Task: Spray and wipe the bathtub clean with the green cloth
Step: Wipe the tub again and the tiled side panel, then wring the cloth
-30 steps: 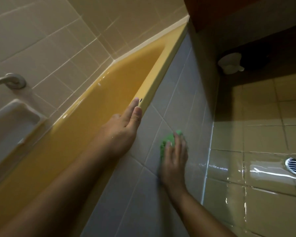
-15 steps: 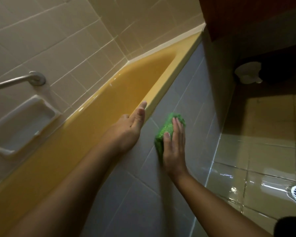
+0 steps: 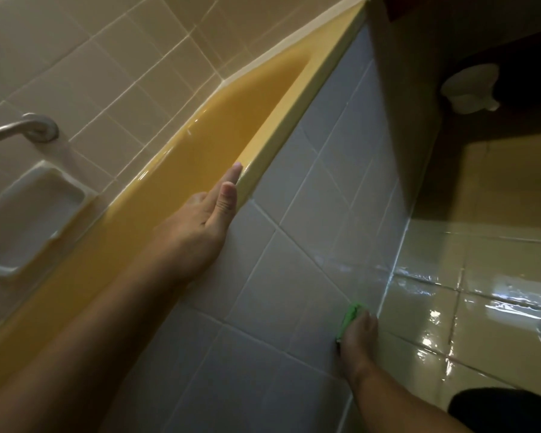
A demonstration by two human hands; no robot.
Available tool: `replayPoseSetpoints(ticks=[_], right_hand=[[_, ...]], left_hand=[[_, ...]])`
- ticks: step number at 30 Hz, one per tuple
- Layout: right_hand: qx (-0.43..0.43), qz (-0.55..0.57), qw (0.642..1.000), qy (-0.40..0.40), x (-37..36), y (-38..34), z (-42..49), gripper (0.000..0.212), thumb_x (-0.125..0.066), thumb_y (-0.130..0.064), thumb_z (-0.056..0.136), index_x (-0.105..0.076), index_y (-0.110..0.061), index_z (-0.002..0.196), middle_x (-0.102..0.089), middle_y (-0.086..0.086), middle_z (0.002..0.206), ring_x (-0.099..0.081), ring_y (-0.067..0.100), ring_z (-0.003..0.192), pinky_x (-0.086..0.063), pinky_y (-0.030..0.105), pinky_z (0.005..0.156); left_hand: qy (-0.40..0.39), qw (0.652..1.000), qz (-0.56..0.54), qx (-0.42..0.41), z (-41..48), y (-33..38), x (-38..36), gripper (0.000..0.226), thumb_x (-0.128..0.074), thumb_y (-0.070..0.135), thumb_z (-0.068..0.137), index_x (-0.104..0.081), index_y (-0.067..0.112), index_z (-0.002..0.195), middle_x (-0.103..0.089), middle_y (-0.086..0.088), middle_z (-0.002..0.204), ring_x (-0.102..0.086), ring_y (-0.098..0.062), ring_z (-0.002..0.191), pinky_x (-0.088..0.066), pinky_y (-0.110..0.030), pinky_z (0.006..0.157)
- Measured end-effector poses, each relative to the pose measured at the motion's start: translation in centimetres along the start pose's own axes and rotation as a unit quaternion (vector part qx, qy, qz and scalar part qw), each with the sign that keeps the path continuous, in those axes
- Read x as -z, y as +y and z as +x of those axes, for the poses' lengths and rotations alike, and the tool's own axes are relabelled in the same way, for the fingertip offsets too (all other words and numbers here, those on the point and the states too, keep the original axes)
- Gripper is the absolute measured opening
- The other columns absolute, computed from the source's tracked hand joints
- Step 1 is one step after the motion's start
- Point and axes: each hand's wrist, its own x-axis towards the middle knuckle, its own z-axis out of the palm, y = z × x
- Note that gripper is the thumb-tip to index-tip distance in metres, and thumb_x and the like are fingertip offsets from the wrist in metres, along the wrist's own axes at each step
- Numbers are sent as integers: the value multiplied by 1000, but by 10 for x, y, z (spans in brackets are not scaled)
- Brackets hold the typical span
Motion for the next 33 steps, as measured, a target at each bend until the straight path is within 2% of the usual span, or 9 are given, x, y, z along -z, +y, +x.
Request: replayPoseSetpoints(ticks=[2,5,11,15,20,25,27,30,33], right_hand=[[-46,19,999,17,-4,5,5,66,-28,-47,100,-57,0,135,-55,29,141,-53,46,125,-40,55,109],[-47,36,997,46,-14,-17,-5,77,-24,-54,90,-60,0,131,-56,28,139,-53,46,126,-40,57,108],[179,29,983,37,-30,-112,-87,84,-19,-57,93,-44,-3,153,-41,22,159,-37,37,146,-23,38,117],[380,43,923,32,-43,-170,-136,81,-21,-58,98,-39,-7,158,-36,15,164,-30,31,153,-17,39,124],[576,-13,811,-104,-35,-215,-177,69,-20,-57,105,-20,-23,165,-13,-1,173,-2,20,160,-4,39,129],[670,-40,731,-125,-27,-210,-140,68,-24,-56,107,-29,-16,162,-18,6,172,-6,27,160,-10,47,129],[663,-40,742,-96,-25,-189,-108,67,-24,-53,108,-34,-11,160,-24,10,170,-13,30,159,-14,48,128],[548,-16,835,-48,-24,-150,-65,66,-22,-51,110,-33,-10,160,-27,9,169,-17,26,159,-18,52,128],[445,-18,895,-20,-23,-109,-29,68,-23,-52,108,-32,-10,160,-29,12,167,-19,25,157,-17,53,127]], left_hand=[[2,1000,6,3,0,-1,0,83,10,98,70,-4,74,149,-39,2,161,-41,-20,140,-33,-41,110],[-4,1000,8,3,-1,0,0,86,11,98,69,-2,72,150,-35,2,165,-38,-21,145,-33,-46,117],[-2,1000,14,6,-1,1,1,86,12,99,68,0,73,149,-37,-1,163,-39,-25,144,-33,-43,111],[6,1000,-13,-5,4,-2,0,77,7,96,76,-7,74,149,-40,1,162,-39,-22,145,-32,-48,118],[-2,998,-57,-31,21,-7,0,77,1,97,79,-13,71,150,-35,3,167,-30,-17,154,-27,-53,125],[-13,998,-41,-34,30,0,2,78,4,98,76,-11,74,149,-40,-2,163,-35,-23,151,-29,-54,123],[-16,999,-21,-36,31,6,4,81,7,100,72,-5,75,147,-43,-7,160,-40,-27,146,-31,-51,121],[-23,999,-10,-33,33,10,3,88,10,101,66,-3,73,149,-43,-9,158,-43,-29,140,-34,-48,116],[-25,999,-7,-31,34,10,1,95,11,103,63,-3,70,151,-42,-8,157,-43,-27,138,-34,-47,113]])
